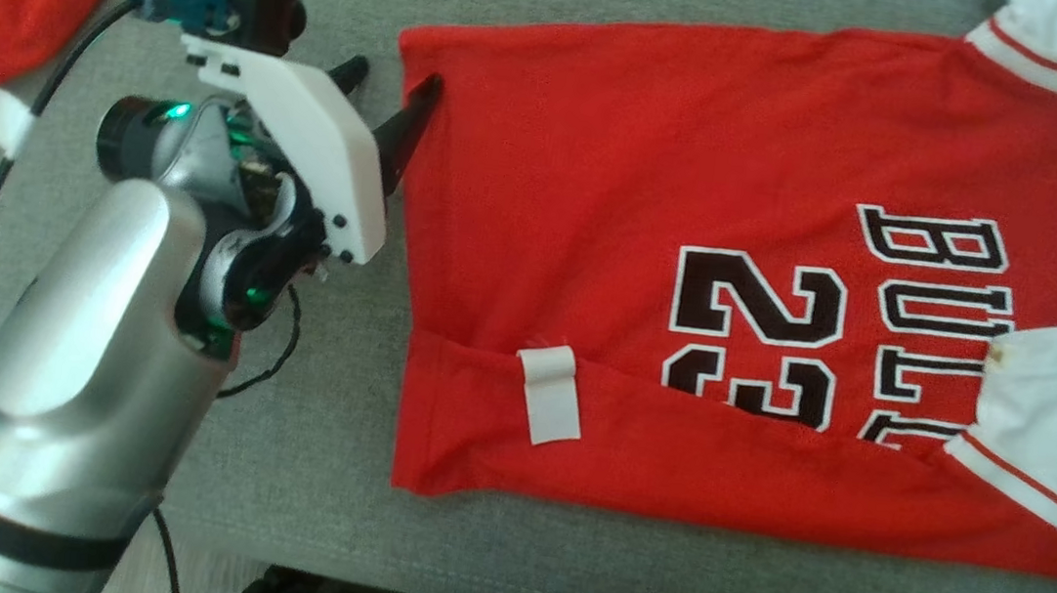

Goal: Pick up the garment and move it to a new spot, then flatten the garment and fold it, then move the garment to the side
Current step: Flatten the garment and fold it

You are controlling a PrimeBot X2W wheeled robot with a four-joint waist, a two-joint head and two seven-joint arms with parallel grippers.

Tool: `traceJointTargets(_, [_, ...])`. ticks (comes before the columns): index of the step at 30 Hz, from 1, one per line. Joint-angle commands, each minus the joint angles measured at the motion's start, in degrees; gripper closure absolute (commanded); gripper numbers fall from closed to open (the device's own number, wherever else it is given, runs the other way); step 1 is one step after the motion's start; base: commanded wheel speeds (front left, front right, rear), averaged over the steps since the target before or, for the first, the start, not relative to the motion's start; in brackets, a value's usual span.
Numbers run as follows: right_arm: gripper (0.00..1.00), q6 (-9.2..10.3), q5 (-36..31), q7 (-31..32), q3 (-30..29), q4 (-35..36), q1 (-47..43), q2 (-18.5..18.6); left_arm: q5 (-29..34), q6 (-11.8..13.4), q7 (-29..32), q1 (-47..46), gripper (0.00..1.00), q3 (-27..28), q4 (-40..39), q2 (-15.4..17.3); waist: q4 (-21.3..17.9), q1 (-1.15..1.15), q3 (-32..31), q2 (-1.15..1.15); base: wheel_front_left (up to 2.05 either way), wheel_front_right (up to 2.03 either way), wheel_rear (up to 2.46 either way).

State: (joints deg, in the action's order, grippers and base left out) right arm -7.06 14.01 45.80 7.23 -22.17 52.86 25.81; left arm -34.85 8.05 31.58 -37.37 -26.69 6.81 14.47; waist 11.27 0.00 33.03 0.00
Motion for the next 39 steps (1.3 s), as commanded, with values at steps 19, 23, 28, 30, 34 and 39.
traceJointTargets(19, [0.00,-0.43,2.6,0.7,2.7,-6.6,5.1,-1.2,-1.5,-2.3,1.2,-4.3,0.00,0.8,0.2,0.8,-0.6,0.00,1.6,0.00,0.00,0.00,0.00])
traceJointTargets(23, [0.11,-0.43,3.4,0.8,3.2,-6.7,4.9,-1.4,-1.3,-2.3,1.4,-4.5,0.00,0.7,0.3,1.2,-0.9,0.00,1.5,0.00,0.00,0.00,0.00])
traceJointTargets(28, [1.00,-0.43,5.3,0.1,3.8,-6.7,4.8,-1.9,-1.5,-3.0,2.0,-4.8,1.00,0.0,0.4,1.3,-1.3,0.00,1.4,0.00,0.00,0.00,0.00])
traceJointTargets(30, [1.00,-0.43,5.0,-1.8,3.0,-6.7,5.1,-2.0,-1.2,-3.0,1.4,-5.0,1.00,-0.1,0.4,1.3,-1.4,0.00,1.2,0.00,0.00,0.00,0.00])
traceJointTargets(34, [1.00,-0.43,4.6,-5.7,0.9,-7.2,6.2,-2.2,-1.2,-2.8,0.1,-5.4,1.00,0.8,0.4,1.6,-1.8,0.00,0.5,0.00,0.00,0.00,0.00])
traceJointTargets(39, [1.00,-0.43,4.2,-10.2,-2.4,-7.9,7.2,-2.1,-1.9,-2.0,-2.0,-5.3,1.00,2.9,-0.6,2.1,-2.4,0.00,-0.9,0.00,0.00,0.00,0.00])
